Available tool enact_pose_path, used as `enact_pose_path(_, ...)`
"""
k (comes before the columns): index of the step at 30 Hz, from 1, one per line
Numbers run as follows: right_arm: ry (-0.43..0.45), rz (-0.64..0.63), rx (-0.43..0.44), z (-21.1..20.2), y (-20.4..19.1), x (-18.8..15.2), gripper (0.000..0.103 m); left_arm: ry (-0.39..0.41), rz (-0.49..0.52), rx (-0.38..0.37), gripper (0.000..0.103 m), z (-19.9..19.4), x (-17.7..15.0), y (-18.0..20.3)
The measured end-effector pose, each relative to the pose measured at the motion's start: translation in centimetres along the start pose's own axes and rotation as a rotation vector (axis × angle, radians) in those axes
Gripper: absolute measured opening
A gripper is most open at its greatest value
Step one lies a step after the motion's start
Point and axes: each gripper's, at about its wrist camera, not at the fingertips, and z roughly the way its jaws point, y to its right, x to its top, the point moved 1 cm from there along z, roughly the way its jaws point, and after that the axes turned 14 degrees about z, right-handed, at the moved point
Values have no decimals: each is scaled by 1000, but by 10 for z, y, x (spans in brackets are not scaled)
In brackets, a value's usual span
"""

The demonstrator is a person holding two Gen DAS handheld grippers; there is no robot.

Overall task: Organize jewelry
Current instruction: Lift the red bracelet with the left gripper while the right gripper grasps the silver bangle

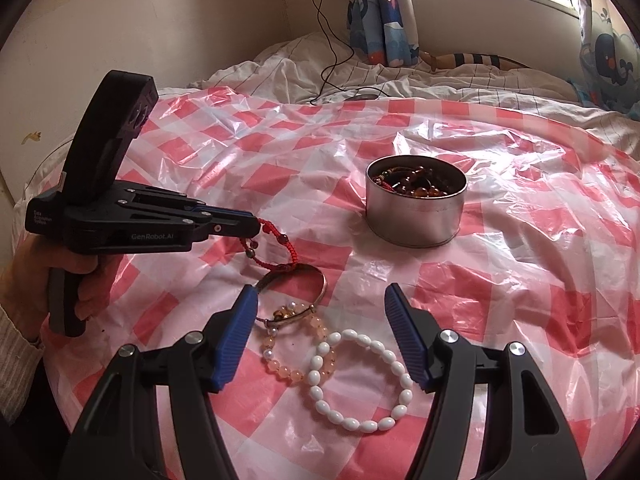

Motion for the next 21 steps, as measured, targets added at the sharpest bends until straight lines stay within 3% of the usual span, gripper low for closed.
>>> enact_pose_path(7, -78, -42, 1, 26, -14, 1, 35, -1, -32, 47, 5, -3, 0, -13)
enact_pose_path(8, -90, -41, -3, 32, -15, 2, 27, -5, -30, 52, 5, -2, 0, -14)
enact_pose_path(16, -160, 7, -107, 63, -6, 4, 14, -14, -24, 64, 5, 0, -1, -15)
enact_pose_path(21, -140, 7, -104, 58, -6, 7, 4, -14, -21, 67, 5, 2, -1, -13)
